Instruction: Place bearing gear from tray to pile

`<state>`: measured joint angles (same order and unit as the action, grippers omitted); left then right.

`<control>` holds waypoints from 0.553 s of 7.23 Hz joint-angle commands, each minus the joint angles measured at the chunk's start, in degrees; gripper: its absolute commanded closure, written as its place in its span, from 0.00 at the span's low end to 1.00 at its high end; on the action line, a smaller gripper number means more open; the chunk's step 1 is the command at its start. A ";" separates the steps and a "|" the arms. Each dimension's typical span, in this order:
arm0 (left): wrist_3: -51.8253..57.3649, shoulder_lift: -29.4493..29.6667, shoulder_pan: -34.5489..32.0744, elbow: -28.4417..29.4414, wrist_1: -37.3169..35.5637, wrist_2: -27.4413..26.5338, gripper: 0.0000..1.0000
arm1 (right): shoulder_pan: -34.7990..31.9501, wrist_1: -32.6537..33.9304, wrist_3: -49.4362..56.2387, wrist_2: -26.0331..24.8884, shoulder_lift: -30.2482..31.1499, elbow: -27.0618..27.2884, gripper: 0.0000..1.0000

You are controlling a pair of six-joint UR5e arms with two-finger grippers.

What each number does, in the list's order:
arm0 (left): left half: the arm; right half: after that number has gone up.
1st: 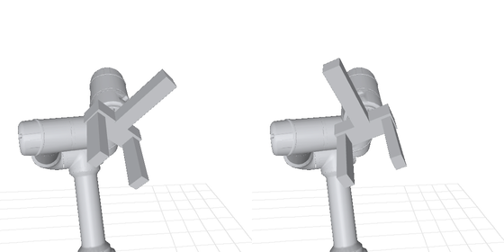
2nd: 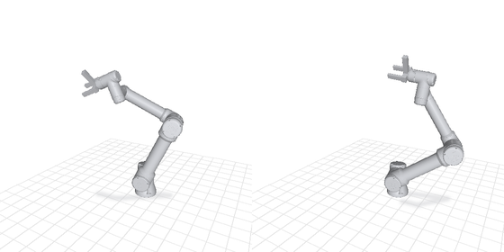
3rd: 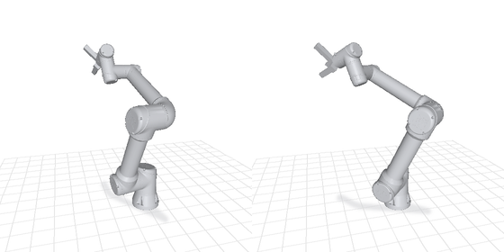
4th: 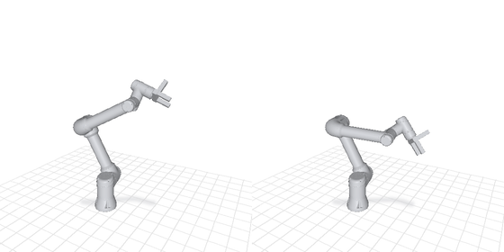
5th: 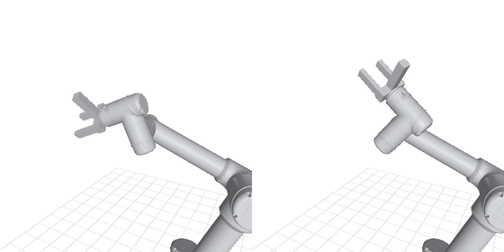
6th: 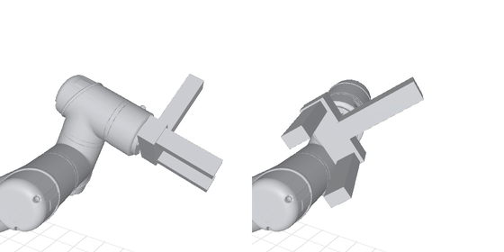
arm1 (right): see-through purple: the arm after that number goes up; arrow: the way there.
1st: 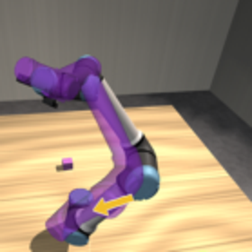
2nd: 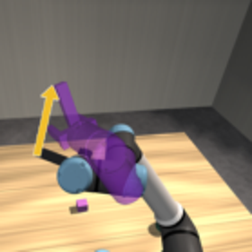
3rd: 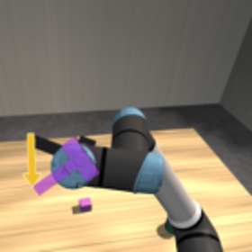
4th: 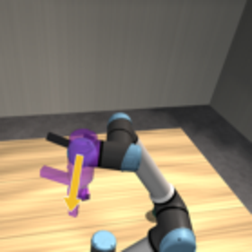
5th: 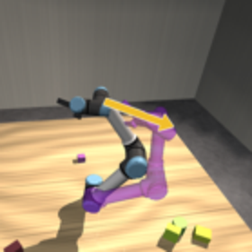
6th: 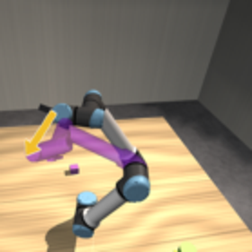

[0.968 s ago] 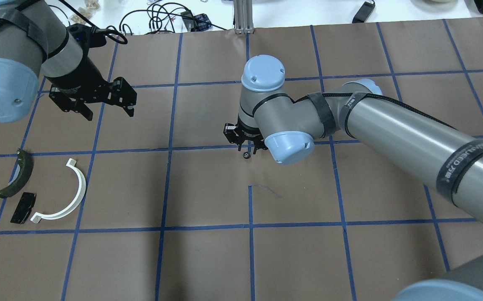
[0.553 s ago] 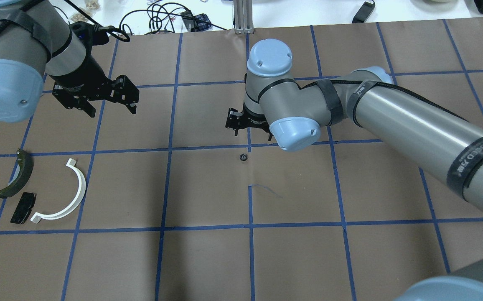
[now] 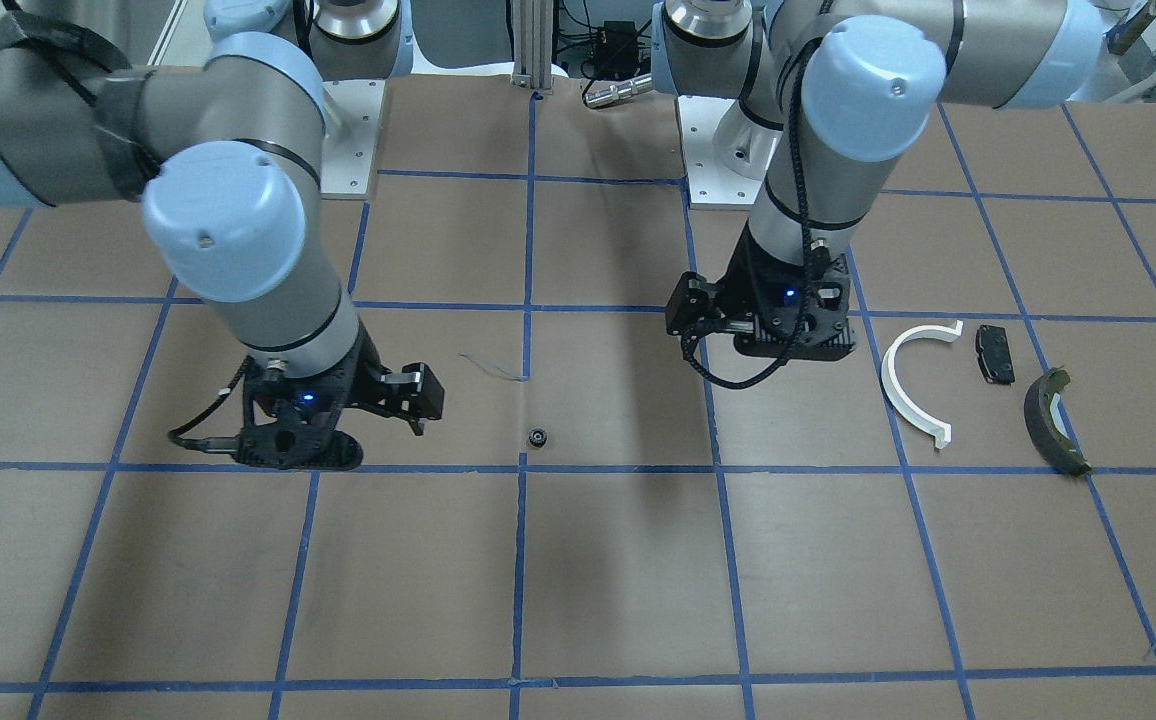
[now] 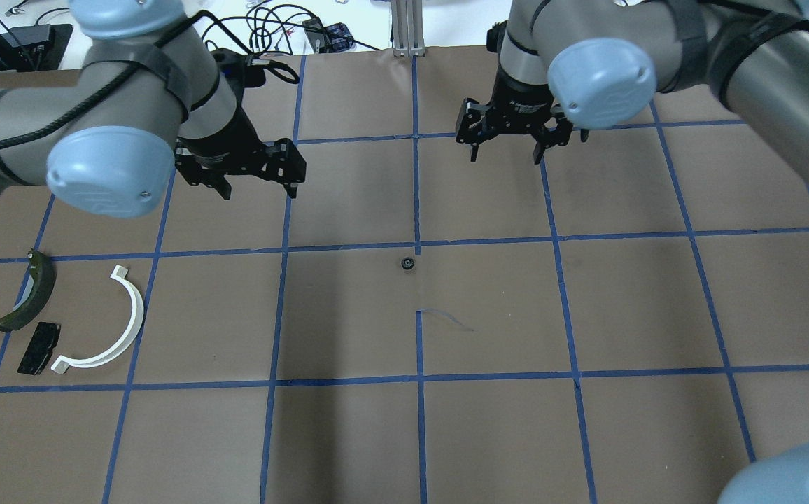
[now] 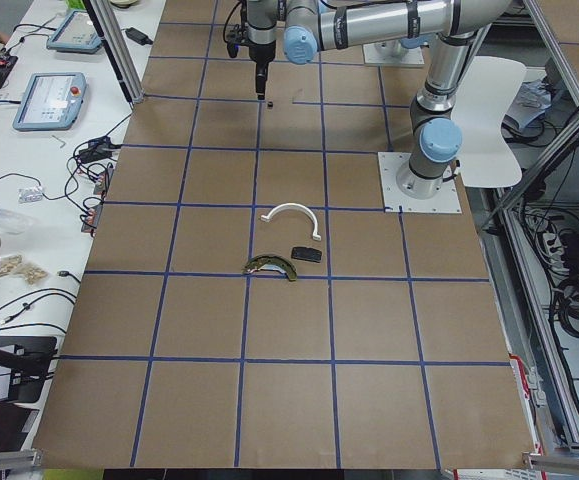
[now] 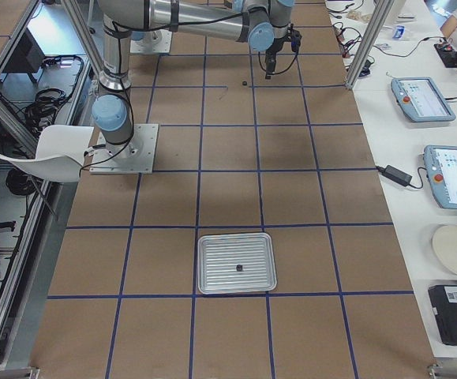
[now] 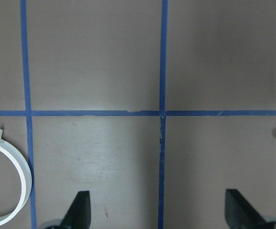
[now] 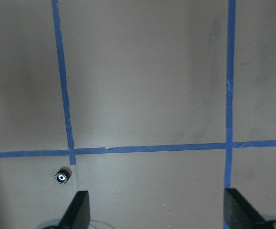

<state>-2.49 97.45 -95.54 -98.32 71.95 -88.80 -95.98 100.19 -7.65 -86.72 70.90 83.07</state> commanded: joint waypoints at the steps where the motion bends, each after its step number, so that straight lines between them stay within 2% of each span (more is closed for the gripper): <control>1: -1.82 5.70 -7.17 -0.03 -4.61 0.03 0.00 | 8.48 -4.56 13.04 -4.32 2.47 -2.04 0.00; 2: -3.91 8.69 -9.12 -0.03 -6.89 0.20 0.00 | 14.79 -7.00 21.02 -4.51 3.27 -2.03 0.00; 4: -4.81 13.97 -12.11 -0.11 -12.06 0.03 0.00 | 30.07 -5.90 39.64 -4.43 3.89 -1.95 0.00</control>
<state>-6.65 107.94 -105.49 -98.37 63.43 -88.59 -75.70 93.86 20.04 -91.09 74.40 81.08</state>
